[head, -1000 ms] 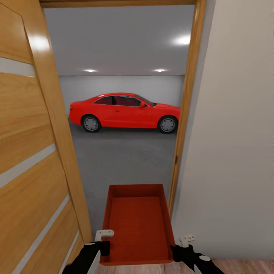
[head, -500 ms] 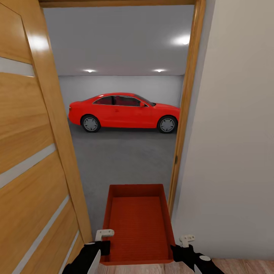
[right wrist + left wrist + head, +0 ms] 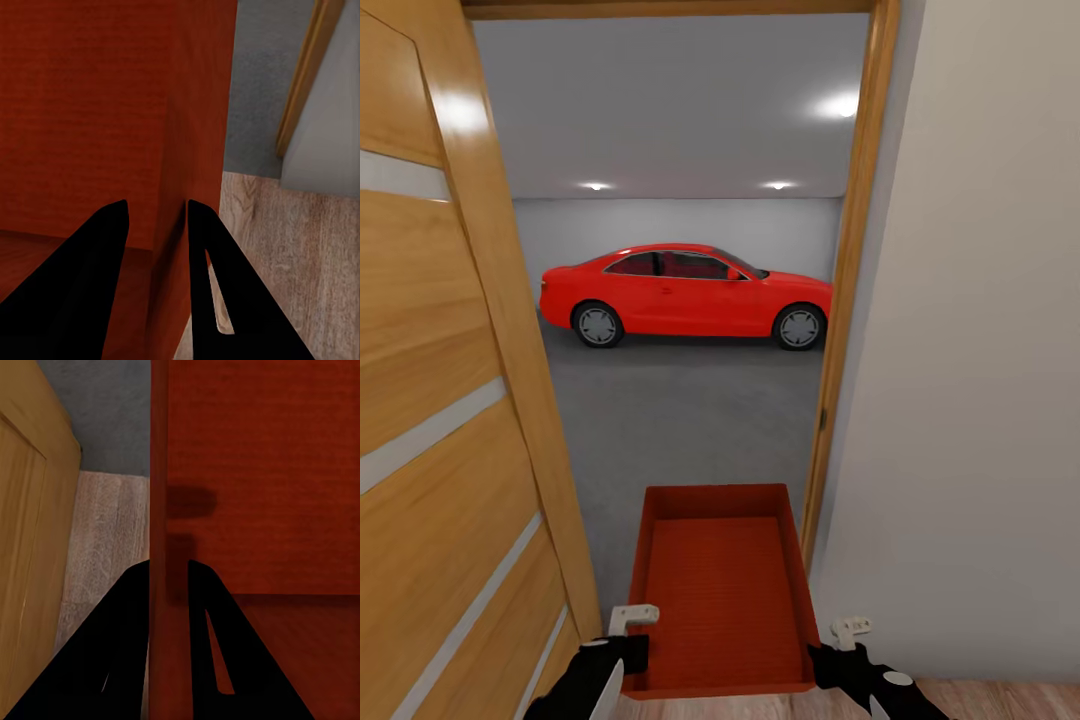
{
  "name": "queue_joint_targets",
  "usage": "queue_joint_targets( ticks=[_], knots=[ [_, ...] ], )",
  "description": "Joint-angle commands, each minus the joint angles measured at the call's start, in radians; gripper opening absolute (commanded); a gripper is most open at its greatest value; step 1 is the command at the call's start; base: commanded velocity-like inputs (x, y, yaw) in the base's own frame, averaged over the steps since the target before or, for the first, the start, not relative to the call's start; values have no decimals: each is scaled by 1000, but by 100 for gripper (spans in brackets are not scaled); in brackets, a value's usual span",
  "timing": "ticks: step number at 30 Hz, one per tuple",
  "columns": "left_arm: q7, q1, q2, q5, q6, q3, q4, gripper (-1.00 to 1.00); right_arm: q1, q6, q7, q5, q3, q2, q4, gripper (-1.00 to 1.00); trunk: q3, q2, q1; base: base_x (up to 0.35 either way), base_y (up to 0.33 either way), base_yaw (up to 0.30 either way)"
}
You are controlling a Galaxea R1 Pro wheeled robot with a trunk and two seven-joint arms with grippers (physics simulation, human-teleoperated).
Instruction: Move the two storage containers from the living room to the garage. In the garage, place one container on the floor and stack the other container on top of it (either order is fine).
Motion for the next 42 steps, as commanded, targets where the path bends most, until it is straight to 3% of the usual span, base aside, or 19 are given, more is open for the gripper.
queue_joint_targets(
  ticks=[1, 42],
  knots=[
    [5, -18, -2, -26, 8, 37, -5, -100, 1, -1, 9, -21, 54, -1, -1, -100, -2, -2, 0, 0, 0, -123],
    [5, -17, -2, -26, 8, 37, -5, -100, 1, -1, 9, -21, 54, -1, -1, -100, -2, -2, 0, 28, 38, -16]
  ],
)
